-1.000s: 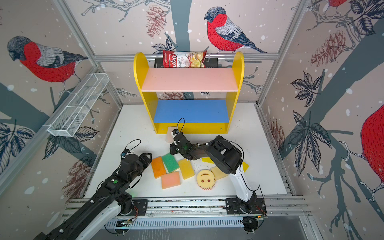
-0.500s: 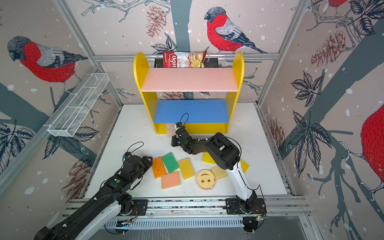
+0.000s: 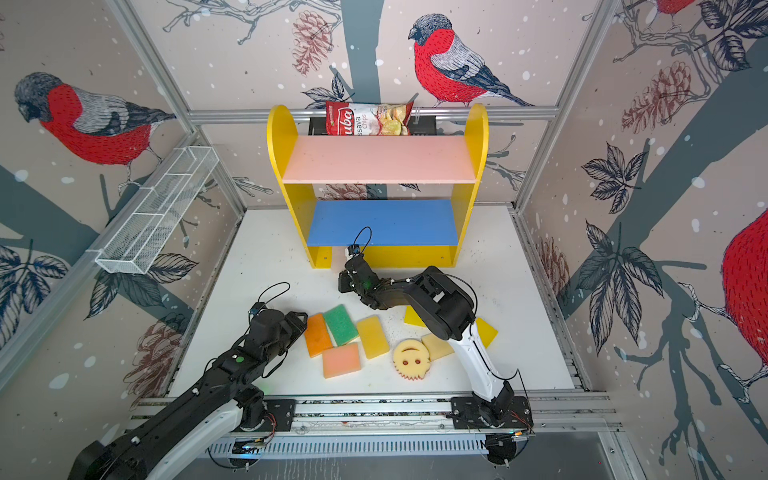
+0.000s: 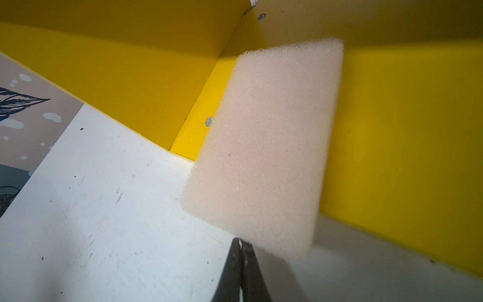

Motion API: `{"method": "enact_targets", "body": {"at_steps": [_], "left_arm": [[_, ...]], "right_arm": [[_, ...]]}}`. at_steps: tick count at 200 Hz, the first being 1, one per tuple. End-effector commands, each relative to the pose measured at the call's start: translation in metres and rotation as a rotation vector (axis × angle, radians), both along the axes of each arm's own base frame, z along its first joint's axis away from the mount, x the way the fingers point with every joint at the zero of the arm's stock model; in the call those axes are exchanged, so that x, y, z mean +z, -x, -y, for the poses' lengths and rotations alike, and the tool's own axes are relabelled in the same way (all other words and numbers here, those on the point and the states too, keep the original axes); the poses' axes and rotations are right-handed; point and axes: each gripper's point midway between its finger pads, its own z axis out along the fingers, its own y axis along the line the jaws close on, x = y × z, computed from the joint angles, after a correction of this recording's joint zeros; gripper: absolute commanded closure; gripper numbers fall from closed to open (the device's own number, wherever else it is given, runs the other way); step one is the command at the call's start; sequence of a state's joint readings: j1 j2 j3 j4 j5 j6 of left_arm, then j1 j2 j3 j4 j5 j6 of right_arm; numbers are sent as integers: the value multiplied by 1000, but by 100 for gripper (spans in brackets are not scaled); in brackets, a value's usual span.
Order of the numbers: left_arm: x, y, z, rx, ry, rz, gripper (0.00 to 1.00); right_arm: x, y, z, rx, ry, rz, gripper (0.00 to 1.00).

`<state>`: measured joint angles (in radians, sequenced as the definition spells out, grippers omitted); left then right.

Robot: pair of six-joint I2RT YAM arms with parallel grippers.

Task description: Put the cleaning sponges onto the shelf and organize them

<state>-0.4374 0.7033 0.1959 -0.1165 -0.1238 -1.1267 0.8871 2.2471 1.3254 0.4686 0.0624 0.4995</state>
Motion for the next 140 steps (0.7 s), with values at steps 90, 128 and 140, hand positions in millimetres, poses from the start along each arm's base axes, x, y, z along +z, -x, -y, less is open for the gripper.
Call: {"method": "enact_targets", "body": {"at_steps": [90,128,140], "left_arm": [[21,-26,11,-63,-3,218,28],[37,-41,14,-64,-13,298,32],[39,-47,15,-59,-7,305,35]], "right_arm": [[18,26,45,-53,-160,-141,95],[17,38,52,-37,-266,-282,98],[15,40,50,-35,-278,-311,99]]}}
